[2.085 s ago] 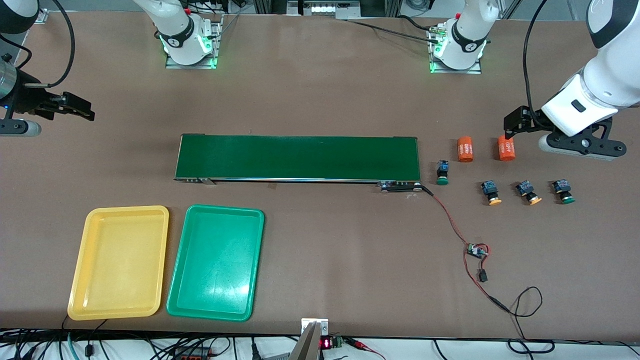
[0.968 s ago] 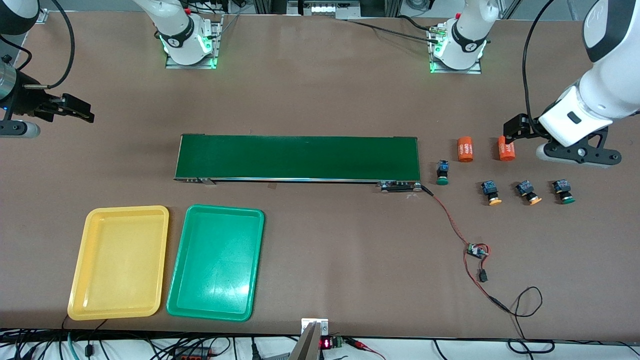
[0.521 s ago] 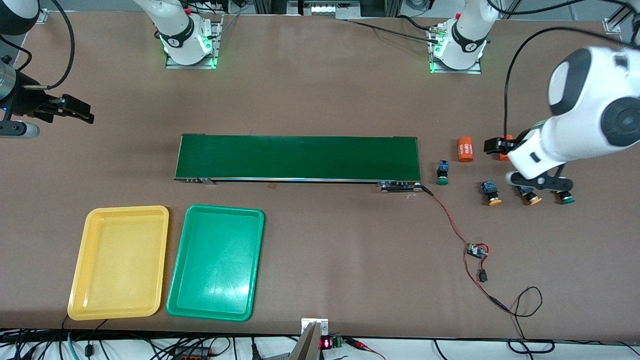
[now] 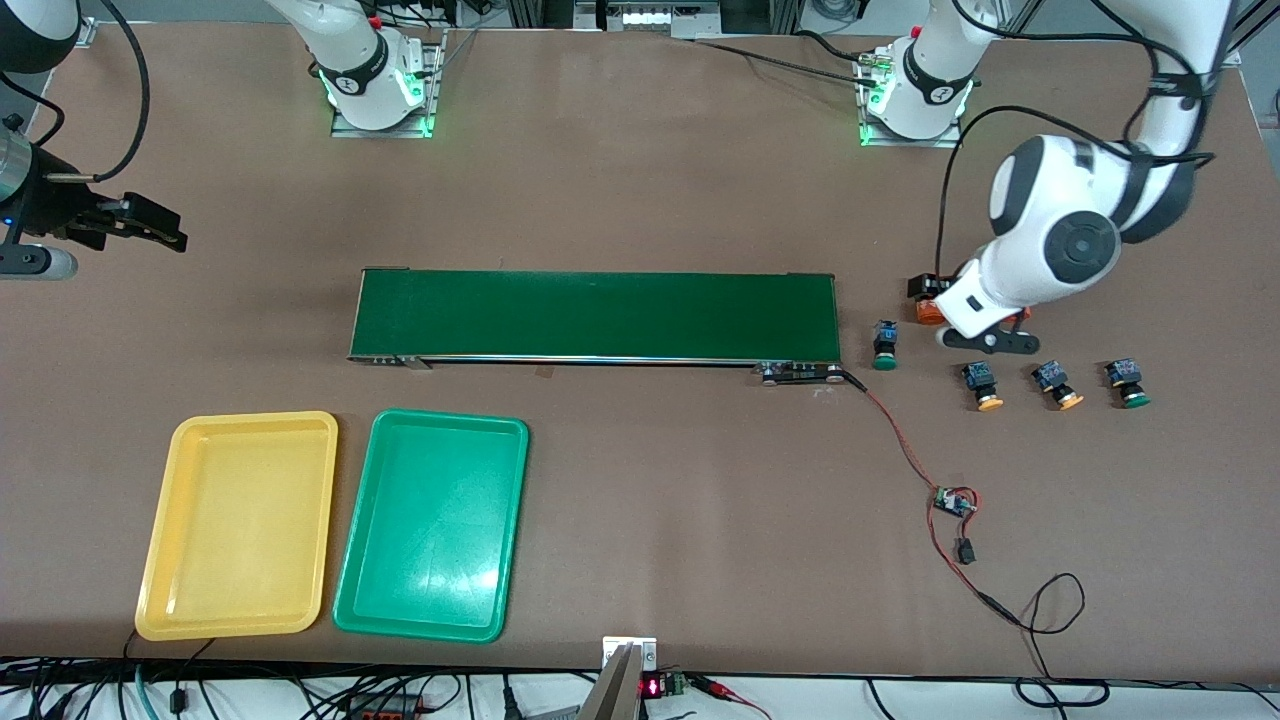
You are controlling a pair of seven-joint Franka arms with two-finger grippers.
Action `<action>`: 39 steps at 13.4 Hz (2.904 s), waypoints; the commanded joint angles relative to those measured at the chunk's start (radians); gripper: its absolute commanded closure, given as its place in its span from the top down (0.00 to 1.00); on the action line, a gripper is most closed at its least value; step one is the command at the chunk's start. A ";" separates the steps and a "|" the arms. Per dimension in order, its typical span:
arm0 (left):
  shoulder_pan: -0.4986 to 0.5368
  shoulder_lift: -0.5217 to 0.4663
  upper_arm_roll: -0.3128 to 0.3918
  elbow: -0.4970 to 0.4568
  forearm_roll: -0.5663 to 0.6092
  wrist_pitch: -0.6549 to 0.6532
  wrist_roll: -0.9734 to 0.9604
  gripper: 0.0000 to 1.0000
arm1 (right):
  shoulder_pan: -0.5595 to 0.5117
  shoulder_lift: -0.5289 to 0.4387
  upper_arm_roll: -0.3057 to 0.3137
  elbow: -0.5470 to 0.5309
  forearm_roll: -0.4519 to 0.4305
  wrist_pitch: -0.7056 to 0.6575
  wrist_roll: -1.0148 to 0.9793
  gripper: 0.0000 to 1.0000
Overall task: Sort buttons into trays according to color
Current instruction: 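Reach the left gripper down and grasp an orange cylinder, then carry the orange cylinder onto the conveyor belt and release it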
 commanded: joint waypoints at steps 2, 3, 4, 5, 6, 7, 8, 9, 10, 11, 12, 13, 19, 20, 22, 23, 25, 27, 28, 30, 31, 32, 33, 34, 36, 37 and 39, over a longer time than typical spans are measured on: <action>0.011 -0.028 -0.007 -0.214 0.019 0.289 -0.015 0.95 | 0.003 -0.003 0.000 -0.003 -0.010 0.014 0.003 1.00; 0.014 0.001 -0.007 -0.241 0.019 0.369 -0.013 0.95 | 0.003 -0.003 0.000 -0.003 -0.010 0.014 0.003 1.00; 0.025 0.035 -0.005 -0.245 0.020 0.429 -0.004 0.95 | 0.003 -0.003 0.000 -0.003 -0.010 0.014 0.004 1.00; 0.046 0.064 -0.004 -0.244 0.022 0.466 0.003 0.96 | 0.003 -0.003 0.000 -0.003 -0.010 0.014 0.006 1.00; 0.060 0.076 -0.004 -0.244 0.022 0.489 0.022 0.96 | 0.003 -0.003 0.000 -0.003 -0.010 0.014 0.006 1.00; 0.067 0.081 -0.004 -0.242 0.023 0.491 0.036 0.96 | 0.003 -0.003 0.000 -0.003 -0.010 0.014 0.006 1.00; 0.080 0.086 -0.005 -0.242 0.025 0.492 0.036 0.95 | 0.003 -0.003 0.000 -0.003 -0.010 0.014 0.006 1.00; 0.081 0.095 -0.005 -0.242 0.025 0.492 0.036 0.89 | 0.003 -0.003 0.000 -0.003 -0.010 0.014 0.006 1.00; 0.080 0.100 -0.005 -0.241 0.025 0.491 0.037 0.62 | 0.003 -0.003 0.000 -0.005 -0.010 0.014 0.006 1.00; 0.081 0.098 -0.005 -0.239 0.025 0.486 0.042 0.41 | 0.001 -0.003 0.000 -0.005 -0.010 0.016 0.006 1.00; 0.081 0.091 -0.007 -0.235 0.025 0.467 0.043 0.26 | 0.001 -0.003 0.000 -0.006 -0.010 0.016 0.006 1.00; 0.081 0.086 -0.007 -0.224 0.025 0.438 0.045 0.19 | 0.003 -0.003 0.000 -0.005 -0.010 0.016 0.006 1.00; 0.072 -0.018 -0.014 -0.030 0.025 0.082 0.231 0.18 | 0.003 -0.003 0.000 -0.006 -0.010 0.013 0.006 1.00; 0.068 -0.017 -0.023 0.047 0.025 -0.029 0.290 0.18 | 0.003 -0.003 0.000 -0.006 -0.010 0.013 0.006 1.00; 0.066 -0.006 -0.109 0.180 0.020 -0.231 0.356 0.23 | 0.003 -0.001 0.000 -0.006 -0.010 0.013 0.006 1.00; 0.066 0.003 -0.167 0.227 0.016 -0.301 0.371 0.23 | 0.003 -0.001 0.000 -0.006 -0.010 0.013 0.006 1.00; 0.061 0.021 -0.272 0.250 0.022 -0.304 0.426 0.22 | 0.001 0.000 0.000 -0.006 -0.010 0.014 0.006 1.00; 0.061 0.090 -0.364 0.287 0.025 -0.253 0.541 0.20 | 0.001 -0.001 0.000 -0.006 -0.010 0.016 0.000 1.00; 0.060 0.134 -0.394 0.305 0.025 -0.207 0.627 0.19 | 0.001 0.000 -0.002 -0.006 -0.010 0.017 0.000 1.00; 0.057 0.187 -0.418 0.328 0.026 -0.134 0.800 0.19 | 0.001 0.000 -0.002 -0.006 -0.010 0.022 0.000 1.00; 0.045 0.207 -0.418 0.328 0.026 -0.105 0.860 0.18 | 0.001 0.000 0.000 -0.006 -0.010 0.022 0.000 1.00; 0.034 0.236 -0.418 0.328 0.028 -0.072 0.935 0.18 | 0.001 0.000 0.000 -0.006 -0.010 0.022 0.000 1.00; 0.010 0.247 -0.415 0.328 0.028 -0.054 0.986 0.18 | 0.001 0.000 -0.002 -0.006 -0.012 0.022 0.000 1.00; 0.003 0.256 -0.416 0.327 0.031 -0.051 1.016 0.18 | 0.001 0.000 0.000 -0.006 -0.010 0.024 0.000 1.00; 0.002 0.262 -0.416 0.327 0.103 -0.051 1.037 0.18 | -0.002 0.002 0.000 -0.006 -0.012 0.024 0.000 1.00; 0.002 0.274 -0.418 0.327 0.133 -0.049 1.037 0.19 | -0.002 0.002 -0.002 -0.006 -0.010 0.024 0.000 1.00; 0.002 0.290 -0.416 0.327 0.137 -0.031 1.027 0.52 | -0.002 0.000 -0.002 -0.006 -0.010 0.024 0.000 1.00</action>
